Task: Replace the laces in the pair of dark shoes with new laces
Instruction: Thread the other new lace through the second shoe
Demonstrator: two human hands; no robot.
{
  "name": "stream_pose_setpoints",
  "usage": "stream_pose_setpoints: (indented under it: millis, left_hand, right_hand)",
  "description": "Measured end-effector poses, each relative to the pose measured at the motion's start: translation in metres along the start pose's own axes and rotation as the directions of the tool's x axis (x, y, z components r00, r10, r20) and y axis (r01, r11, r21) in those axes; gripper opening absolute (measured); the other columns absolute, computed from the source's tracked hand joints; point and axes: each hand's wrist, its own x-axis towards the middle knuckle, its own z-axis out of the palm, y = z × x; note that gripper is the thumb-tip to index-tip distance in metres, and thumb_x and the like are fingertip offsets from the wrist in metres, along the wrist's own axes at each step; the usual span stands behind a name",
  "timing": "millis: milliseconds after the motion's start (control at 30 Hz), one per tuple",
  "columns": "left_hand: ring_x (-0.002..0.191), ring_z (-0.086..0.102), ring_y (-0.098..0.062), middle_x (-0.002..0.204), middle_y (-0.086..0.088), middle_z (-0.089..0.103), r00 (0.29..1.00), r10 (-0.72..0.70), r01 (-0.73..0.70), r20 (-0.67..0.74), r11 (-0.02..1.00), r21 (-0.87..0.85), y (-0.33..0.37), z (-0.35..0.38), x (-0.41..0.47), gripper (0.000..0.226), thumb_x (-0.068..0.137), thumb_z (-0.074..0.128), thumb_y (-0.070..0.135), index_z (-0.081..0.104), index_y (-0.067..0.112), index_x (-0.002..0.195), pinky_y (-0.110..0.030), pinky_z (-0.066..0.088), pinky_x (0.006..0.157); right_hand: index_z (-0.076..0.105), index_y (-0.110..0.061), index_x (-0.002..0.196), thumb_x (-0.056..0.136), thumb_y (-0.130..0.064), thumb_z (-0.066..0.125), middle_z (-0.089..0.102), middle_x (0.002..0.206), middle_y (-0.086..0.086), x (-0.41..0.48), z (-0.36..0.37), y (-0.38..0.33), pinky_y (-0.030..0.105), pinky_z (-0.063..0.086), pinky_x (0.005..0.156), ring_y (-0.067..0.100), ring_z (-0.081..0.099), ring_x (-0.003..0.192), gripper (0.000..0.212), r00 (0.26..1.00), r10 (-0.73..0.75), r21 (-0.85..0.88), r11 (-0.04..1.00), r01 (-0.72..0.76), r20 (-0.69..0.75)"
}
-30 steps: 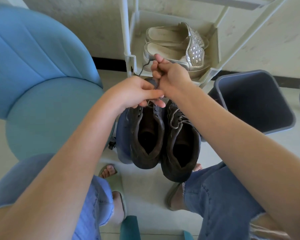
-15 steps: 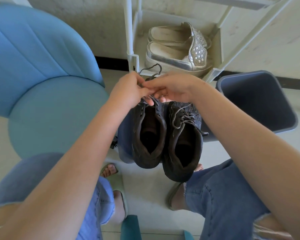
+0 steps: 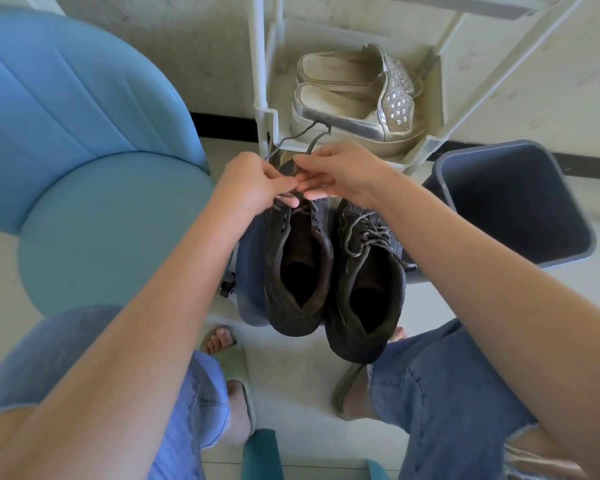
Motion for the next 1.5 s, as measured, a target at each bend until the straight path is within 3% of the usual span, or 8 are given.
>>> stream_pose_setpoints:
  millis: [200, 300, 533, 700, 833, 1000, 1233, 1500]
  left_hand:
    - [0.058, 0.058, 0.007, 0.054, 0.008, 0.065, 0.997, -0.017, 0.017, -0.078, 1.000, 0.001, -0.008, 0.003, 0.007, 0.014, 0.086, 0.068, 0.031, 0.064, 0.017, 0.086, -0.015, 0.045, 0.062]
    - [0.047, 0.054, 0.011, 0.045, 0.014, 0.061, 0.999, 0.004, -0.004, -0.054, 1.000, -0.010, -0.007, 0.005, 0.006, 0.014, 0.087, 0.065, 0.032, 0.062, 0.022, 0.077, -0.011, 0.039, 0.052]
    - [0.042, 0.048, 0.013, 0.059, 0.012, 0.066, 0.996, 0.054, -0.050, -0.073, 0.997, 0.050, -0.010, 0.007, 0.006, 0.024, 0.088, 0.065, 0.027, 0.064, 0.023, 0.064, -0.010, 0.035, 0.050]
    - [0.077, 0.064, -0.012, 0.095, -0.004, 0.071, 0.973, -0.200, 0.153, 0.110, 0.930, 0.334, -0.019, 0.005, 0.000, 0.045, 0.077, 0.069, 0.053, 0.073, 0.014, 0.098, -0.026, 0.045, 0.068]
    - [0.048, 0.038, -0.016, 0.072, -0.004, 0.052, 0.869, -0.409, 0.263, 0.279, 0.858, 0.440, -0.022, 0.007, -0.006, 0.070, 0.076, 0.060, 0.066, 0.064, 0.008, 0.115, -0.024, 0.031, 0.046]
    - [0.066, 0.051, -0.021, 0.081, -0.009, 0.058, 0.881, -0.397, 0.296, 0.257, 0.887, 0.355, -0.029, 0.019, -0.003, 0.076, 0.072, 0.067, 0.063, 0.058, 0.005, 0.122, -0.028, 0.043, 0.065]
    - [0.090, 0.062, -0.024, 0.078, -0.005, 0.058, 0.920, -0.334, 0.260, 0.205, 0.912, 0.318, -0.035, 0.027, 0.001, 0.063, 0.072, 0.073, 0.053, 0.061, 0.007, 0.113, -0.031, 0.048, 0.077]
    - [0.085, 0.058, -0.023, 0.074, 0.000, 0.053, 0.942, -0.276, 0.206, 0.193, 0.925, 0.320, -0.036, 0.025, 0.001, 0.062, 0.074, 0.073, 0.053, 0.059, 0.013, 0.120, -0.029, 0.045, 0.073]
  right_hand:
    - [0.063, -0.003, 0.084, 0.094, -0.013, 0.060, 0.067, 0.072, 0.009, 0.000, 0.004, 0.001, 0.021, 0.055, 0.057, 0.012, 0.063, 0.059, 0.015, 0.999, -0.033, -0.063, 0.997, 0.035, 0.020]
    - [0.062, -0.003, 0.087, 0.094, -0.014, 0.059, 0.065, 0.077, 0.010, 0.000, 0.002, -0.001, 0.022, 0.055, 0.060, 0.013, 0.061, 0.063, 0.014, 0.999, -0.032, -0.045, 0.998, 0.034, 0.026]
    - [0.066, 0.000, 0.087, 0.086, -0.006, 0.067, 0.066, 0.071, 0.006, 0.001, 0.002, 0.001, 0.020, 0.054, 0.058, 0.009, 0.061, 0.059, 0.006, 0.998, 0.020, -0.074, 0.997, -0.015, 0.064]
    - [0.068, 0.001, 0.092, 0.084, -0.013, 0.071, 0.063, 0.072, 0.004, 0.004, 0.013, 0.011, 0.019, 0.048, 0.047, 0.009, 0.046, 0.050, 0.017, 0.990, 0.103, -0.286, 0.950, -0.127, -0.099]
    - [0.069, 0.005, 0.101, 0.084, -0.016, 0.071, 0.059, 0.066, 0.002, 0.009, 0.026, 0.019, 0.021, 0.040, 0.049, 0.015, 0.047, 0.052, 0.027, 0.982, 0.114, -0.467, 0.867, -0.172, -0.149]
    - [0.065, -0.004, 0.066, 0.081, -0.011, 0.068, 0.065, 0.070, 0.004, 0.014, 0.033, 0.021, 0.018, 0.035, 0.043, 0.013, 0.044, 0.043, 0.017, 0.979, 0.045, -0.597, 0.786, -0.158, -0.200]
    - [0.061, -0.002, 0.068, 0.083, -0.011, 0.069, 0.062, 0.061, 0.003, 0.014, 0.025, 0.019, 0.021, 0.033, 0.042, 0.014, 0.037, 0.039, 0.019, 0.972, 0.096, -0.557, 0.806, -0.201, -0.212]
    - [0.056, -0.008, 0.057, 0.083, -0.013, 0.068, 0.060, 0.058, -0.002, 0.017, 0.027, 0.021, 0.012, 0.030, 0.034, 0.003, 0.036, 0.024, 0.029, 0.975, 0.070, -0.637, 0.747, -0.193, -0.213]
